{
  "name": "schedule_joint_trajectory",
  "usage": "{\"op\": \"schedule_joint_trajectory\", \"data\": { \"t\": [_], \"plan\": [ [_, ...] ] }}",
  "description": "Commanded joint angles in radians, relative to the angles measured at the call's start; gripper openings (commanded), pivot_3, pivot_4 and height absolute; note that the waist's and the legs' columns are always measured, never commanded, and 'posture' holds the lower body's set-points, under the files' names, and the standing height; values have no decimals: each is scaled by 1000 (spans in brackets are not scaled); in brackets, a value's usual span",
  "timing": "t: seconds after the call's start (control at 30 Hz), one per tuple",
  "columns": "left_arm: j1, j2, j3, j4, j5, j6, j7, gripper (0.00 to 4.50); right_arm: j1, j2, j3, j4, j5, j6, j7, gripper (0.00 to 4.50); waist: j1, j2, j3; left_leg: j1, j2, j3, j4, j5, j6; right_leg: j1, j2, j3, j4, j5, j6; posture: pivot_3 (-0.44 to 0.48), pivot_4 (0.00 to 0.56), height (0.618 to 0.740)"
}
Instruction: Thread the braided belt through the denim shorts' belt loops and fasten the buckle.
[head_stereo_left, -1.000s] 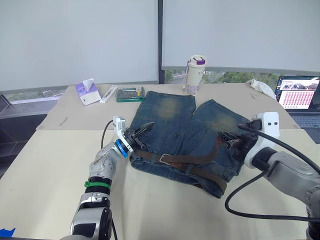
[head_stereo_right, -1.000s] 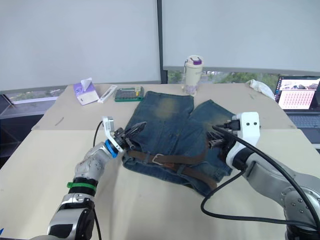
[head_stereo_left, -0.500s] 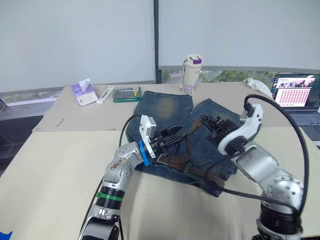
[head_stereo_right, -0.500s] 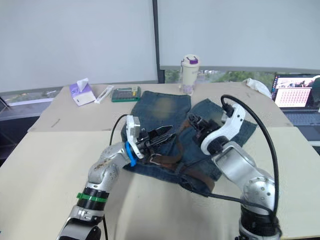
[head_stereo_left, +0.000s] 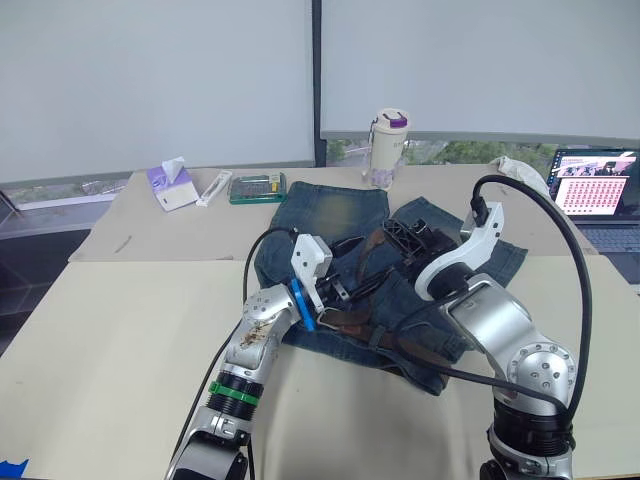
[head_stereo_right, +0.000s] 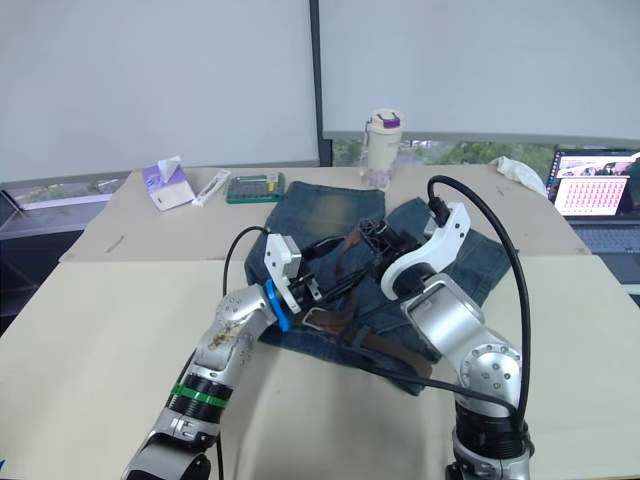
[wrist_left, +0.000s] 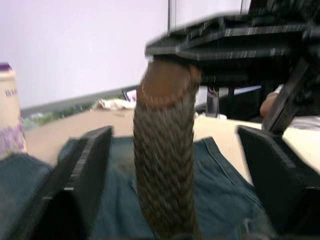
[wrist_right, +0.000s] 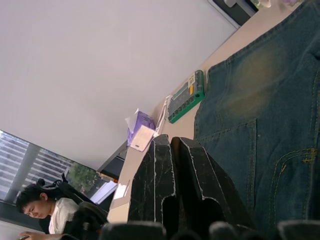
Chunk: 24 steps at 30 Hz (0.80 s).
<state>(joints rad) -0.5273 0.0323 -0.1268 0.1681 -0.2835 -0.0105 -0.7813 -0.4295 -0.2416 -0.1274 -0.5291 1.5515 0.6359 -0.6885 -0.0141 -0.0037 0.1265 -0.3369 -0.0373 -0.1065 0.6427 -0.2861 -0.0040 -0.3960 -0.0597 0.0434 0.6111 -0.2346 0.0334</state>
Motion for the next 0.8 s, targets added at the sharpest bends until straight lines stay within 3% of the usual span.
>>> {"op": "schedule_joint_trajectory", "data": {
  "t": [0.03, 0.3, 0.4, 0.5, 0.7, 0.8],
  "plan": [
    [-14, 1, 13, -10, -28, -22, -14, 2598, -16, -2, 1, -23, -1, -25, 1, 0, 0, 0, 0, 0, 0, 0, 0, 0, 0, 0, 0, 0, 0, 0, 0, 0, 150, 740],
    [-14, 34, 16, 27, 20, -51, 21, 15, -10, -7, 5, -30, 9, -30, 2, 0, -1, 0, 0, 0, 0, 0, 0, 0, 0, 0, 0, 0, 0, 0, 0, 0, 150, 740],
    [-10, 71, -4, 45, 80, -90, 30, 15, -1, -17, 9, -40, 17, -24, 13, 0, -1, 0, 0, 0, 0, 0, 0, 0, 0, 0, 0, 0, 0, 0, 0, 0, 150, 740],
    [-2, 102, -5, 67, 127, -135, 57, 0, 16, -72, 20, -79, -23, 3, 145, 1056, -1, 0, 0, 0, 0, 0, 0, 0, 0, 0, 0, 0, 0, 0, 0, 0, 150, 740],
    [-14, 198, 10, 134, 186, -210, 69, 0, 85, -434, 235, -152, -534, 62, 537, 3124, 0, 1, 1, 0, -1, 2, 0, 0, 0, 0, 0, -2, -1, -1, 2, 0, 150, 740],
    [-44, 289, 13, 214, 233, -282, 45, 0, 112, -591, 403, -168, -776, 47, 744, 3124, -1, 1, 1, 0, -1, 2, 0, 0, 0, 0, 0, -2, -1, -4, 6, 0, 150, 740]
  ]
}}
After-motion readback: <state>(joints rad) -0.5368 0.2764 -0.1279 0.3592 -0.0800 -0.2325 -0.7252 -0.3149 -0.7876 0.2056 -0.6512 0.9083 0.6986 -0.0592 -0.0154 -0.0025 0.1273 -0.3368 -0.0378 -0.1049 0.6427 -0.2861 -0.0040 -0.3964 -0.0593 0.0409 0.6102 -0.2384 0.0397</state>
